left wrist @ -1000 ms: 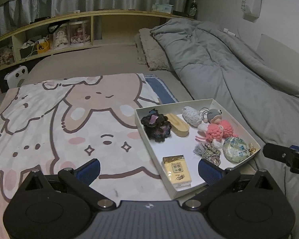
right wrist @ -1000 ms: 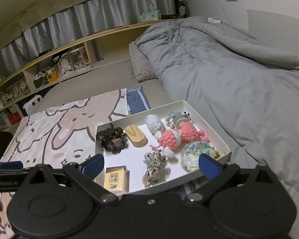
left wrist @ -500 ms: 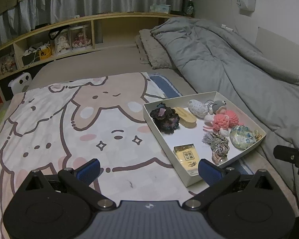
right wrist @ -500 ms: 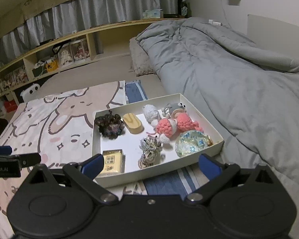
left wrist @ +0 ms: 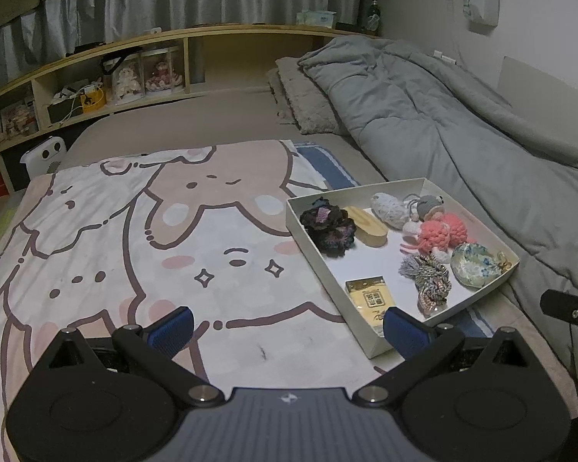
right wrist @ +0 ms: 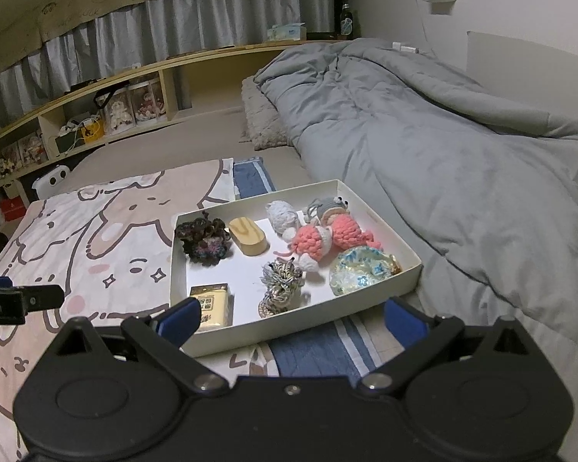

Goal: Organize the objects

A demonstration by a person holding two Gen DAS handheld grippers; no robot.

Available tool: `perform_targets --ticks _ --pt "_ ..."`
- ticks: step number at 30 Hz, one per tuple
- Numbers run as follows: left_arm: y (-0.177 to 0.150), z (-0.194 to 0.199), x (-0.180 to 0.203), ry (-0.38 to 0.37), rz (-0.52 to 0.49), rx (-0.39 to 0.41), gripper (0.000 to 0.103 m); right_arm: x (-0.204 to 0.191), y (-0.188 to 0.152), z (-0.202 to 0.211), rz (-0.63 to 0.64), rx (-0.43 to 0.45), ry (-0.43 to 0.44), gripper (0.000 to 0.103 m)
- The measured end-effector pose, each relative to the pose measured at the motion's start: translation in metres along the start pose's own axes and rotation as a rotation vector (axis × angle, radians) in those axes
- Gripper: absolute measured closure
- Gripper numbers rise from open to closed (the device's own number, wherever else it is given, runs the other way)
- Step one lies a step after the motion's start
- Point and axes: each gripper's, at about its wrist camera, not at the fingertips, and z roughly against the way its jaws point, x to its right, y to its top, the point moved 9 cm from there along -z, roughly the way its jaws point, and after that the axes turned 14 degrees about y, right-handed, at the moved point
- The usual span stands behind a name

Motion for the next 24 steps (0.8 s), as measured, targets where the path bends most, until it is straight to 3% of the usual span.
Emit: perform_targets --ticks 24 --pt "-0.0046 0.0 -0.0013 -0.015 0.015 -0.003 0.0 -0.0036 -0.005 -0.0054 0.0 -0.035 -0.006 0.001"
